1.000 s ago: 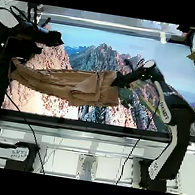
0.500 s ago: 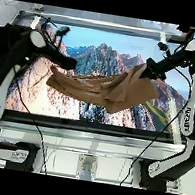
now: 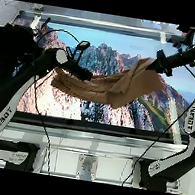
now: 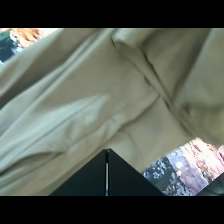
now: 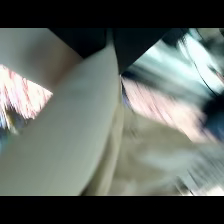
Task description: Fold the clothes and pants, and hang the long-sleeved shirts on hangers.
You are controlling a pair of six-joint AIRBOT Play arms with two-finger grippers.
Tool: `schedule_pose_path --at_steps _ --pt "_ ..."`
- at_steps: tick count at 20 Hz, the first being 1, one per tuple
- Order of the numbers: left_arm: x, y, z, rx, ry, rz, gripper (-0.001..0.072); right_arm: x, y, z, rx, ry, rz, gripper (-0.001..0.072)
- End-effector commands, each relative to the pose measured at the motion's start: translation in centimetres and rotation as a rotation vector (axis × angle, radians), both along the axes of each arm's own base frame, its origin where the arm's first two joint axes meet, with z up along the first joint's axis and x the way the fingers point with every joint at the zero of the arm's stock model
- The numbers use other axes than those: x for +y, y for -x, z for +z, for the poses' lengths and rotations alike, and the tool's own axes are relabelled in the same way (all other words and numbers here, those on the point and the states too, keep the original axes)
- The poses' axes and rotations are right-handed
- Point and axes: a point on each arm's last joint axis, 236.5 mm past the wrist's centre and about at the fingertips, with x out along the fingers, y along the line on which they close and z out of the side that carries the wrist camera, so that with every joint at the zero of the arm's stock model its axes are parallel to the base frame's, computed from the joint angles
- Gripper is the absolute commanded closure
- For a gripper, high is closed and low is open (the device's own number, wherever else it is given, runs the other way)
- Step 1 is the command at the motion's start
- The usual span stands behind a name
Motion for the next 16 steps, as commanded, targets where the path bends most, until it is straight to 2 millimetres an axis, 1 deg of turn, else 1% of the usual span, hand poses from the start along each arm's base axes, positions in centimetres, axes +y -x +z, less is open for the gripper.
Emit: schedule_pose_path --at_steps 1,2,3,4,6,7,9,10,11,14,15,16 --pt "-0.5 0.0 -0.5 0.000 -0.001 -0.005 0.0684 -5.2 -1.1 -3.4 0.117 0.154 -0.245 0.0697" --pt "-0.5 0.0 -0.5 0.000 -0.001 -0.005 0.0684 -6.1 0.1 -5.5 0.185 0.221 -0.232 0.0697" --pt "-0.5 0.0 -0.5 0.000 -0.001 -0.006 0.0684 -6.3 1.0 -7.0 0.239 0.246 -0.212 0.0696" --pt "-0.5 0.0 -0.5 0.000 -0.001 -0.005 0.0684 -6.2 1.6 -8.0 0.278 0.248 -0.184 0.0696" --pt "-0.5 0.0 -0.5 0.000 -0.001 -0.005 0.0684 -6.0 1.3 -8.7 0.280 0.237 -0.171 0.0696" --pt "-0.5 0.0 -0.5 -0.001 -0.001 -0.005 0.0684 -5.8 0.8 -8.4 0.254 0.221 -0.165 0.0696" --pt "-1.1 -0.5 -0.6 -0.013 0.015 0.003 0.0684 -5.4 -0.3 -6.7 0.182 0.203 -0.148 0.0696" --pt "-1.8 -0.8 -0.8 -0.020 0.035 0.010 0.0684 -4.9 -0.9 -5.4 0.144 0.180 -0.145 0.0696" --pt "-2.8 -1.1 -1.2 -0.020 0.063 0.019 0.0684 -4.0 -1.5 -3.9 0.099 0.135 -0.140 0.0696" --pt "-7.0 -1.5 -2.0 -0.038 0.167 0.017 0.0684 -0.4 -4.2 0.5 -0.046 -0.033 -0.163 0.0696" --pt "-8.3 -1.4 -2.6 -0.037 0.187 0.018 0.0684 1.2 -5.0 1.9 -0.098 -0.075 -0.163 0.0696" --pt "-9.4 -1.0 -3.6 -0.026 0.192 0.013 0.0684 2.6 -5.6 2.8 -0.144 -0.091 -0.151 0.0696"
